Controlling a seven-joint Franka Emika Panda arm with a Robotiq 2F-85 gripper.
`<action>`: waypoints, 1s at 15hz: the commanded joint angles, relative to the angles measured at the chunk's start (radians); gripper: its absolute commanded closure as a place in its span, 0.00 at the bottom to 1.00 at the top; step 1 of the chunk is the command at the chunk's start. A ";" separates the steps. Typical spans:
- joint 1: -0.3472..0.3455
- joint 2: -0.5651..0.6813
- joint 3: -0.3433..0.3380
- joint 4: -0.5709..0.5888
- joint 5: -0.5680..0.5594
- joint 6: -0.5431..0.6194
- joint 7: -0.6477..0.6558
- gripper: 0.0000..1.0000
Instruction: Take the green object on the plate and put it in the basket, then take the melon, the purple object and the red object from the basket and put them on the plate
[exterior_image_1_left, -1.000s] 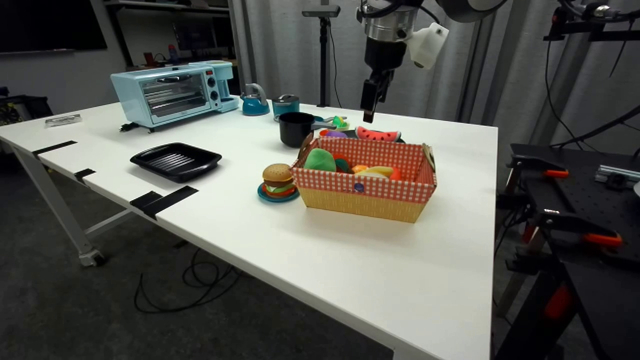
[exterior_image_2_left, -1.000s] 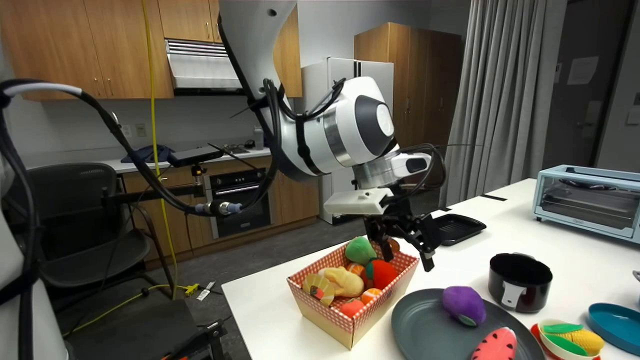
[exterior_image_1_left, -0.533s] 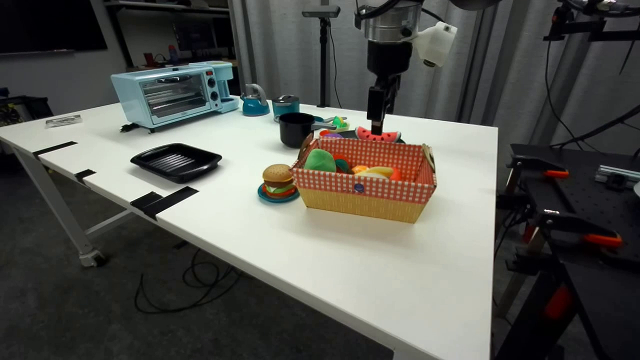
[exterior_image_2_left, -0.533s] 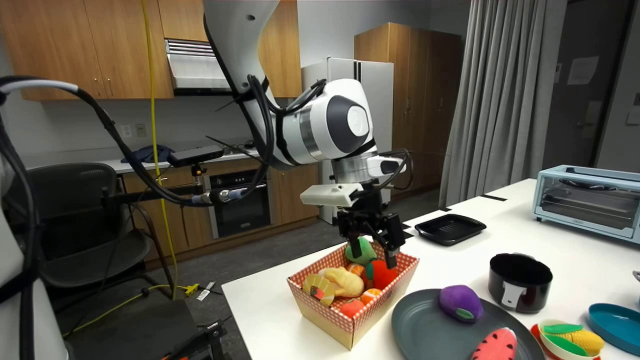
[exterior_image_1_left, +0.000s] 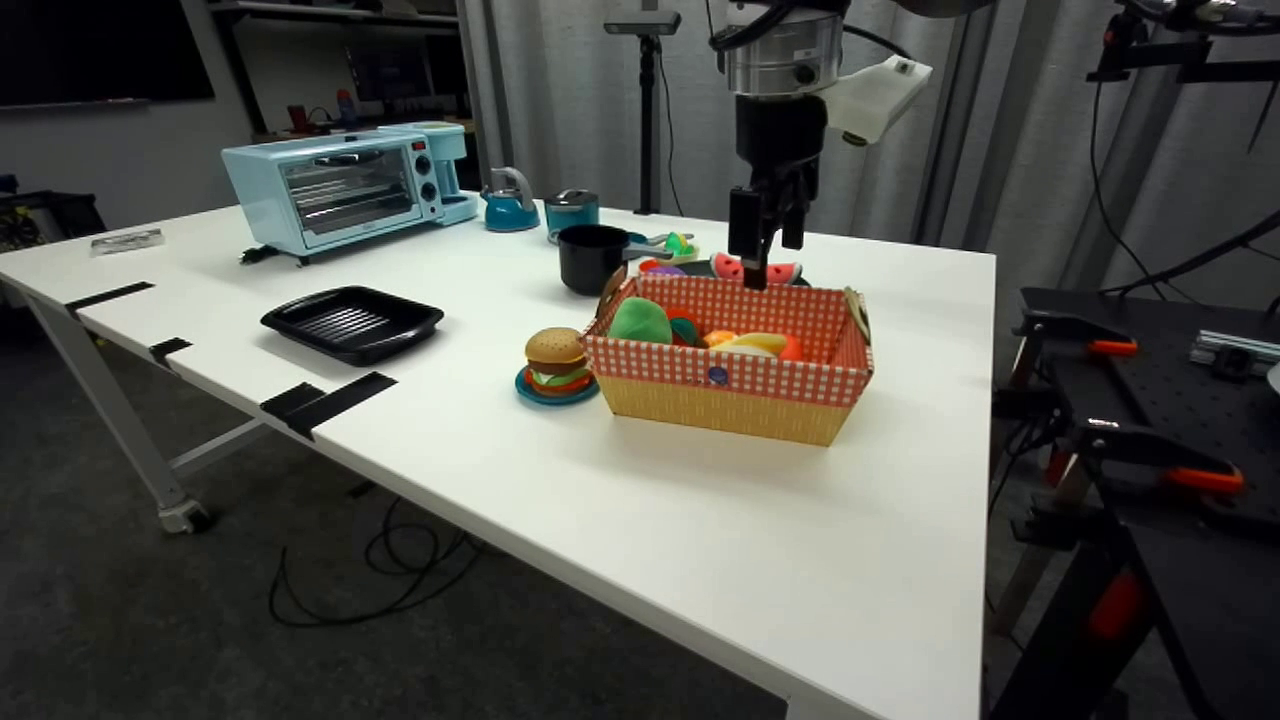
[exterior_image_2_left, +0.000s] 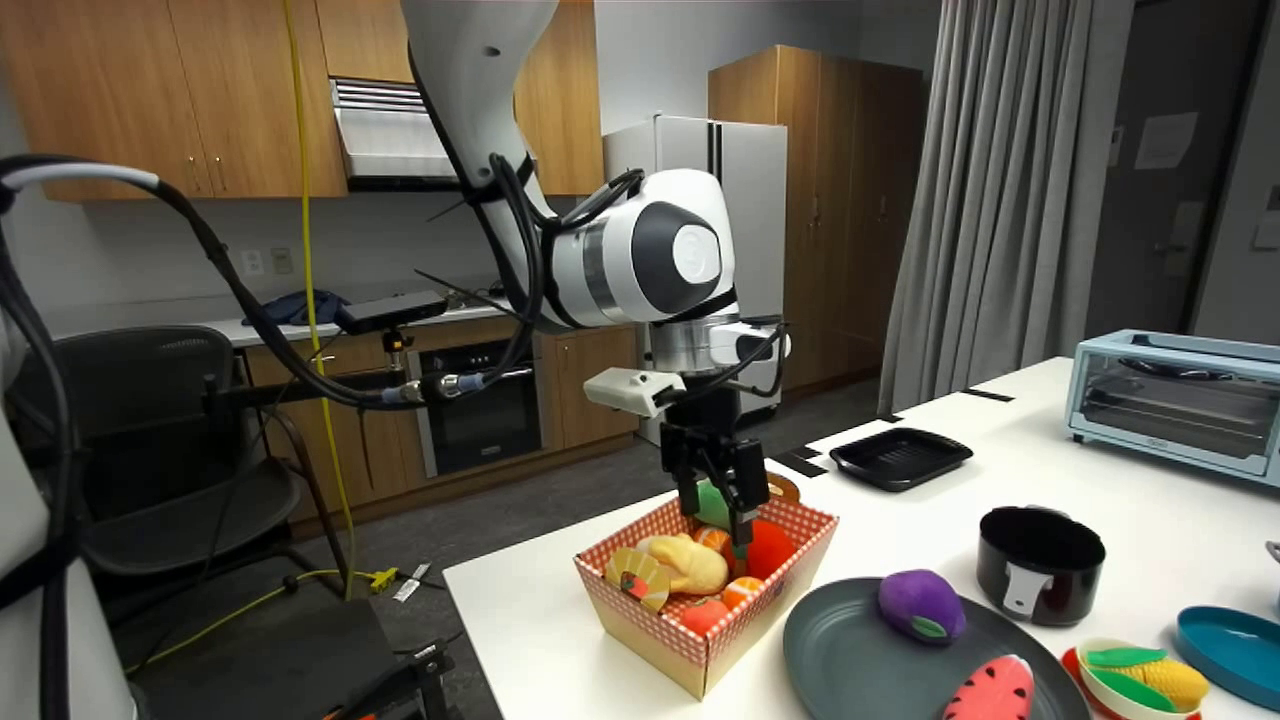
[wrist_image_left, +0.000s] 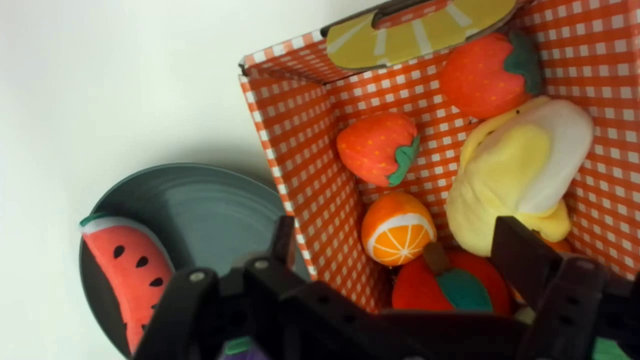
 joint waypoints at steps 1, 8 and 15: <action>0.026 0.035 -0.023 0.018 0.014 -0.017 0.114 0.00; 0.044 0.122 -0.040 0.041 0.026 -0.013 0.243 0.00; 0.052 0.223 -0.051 0.103 0.063 -0.011 0.266 0.00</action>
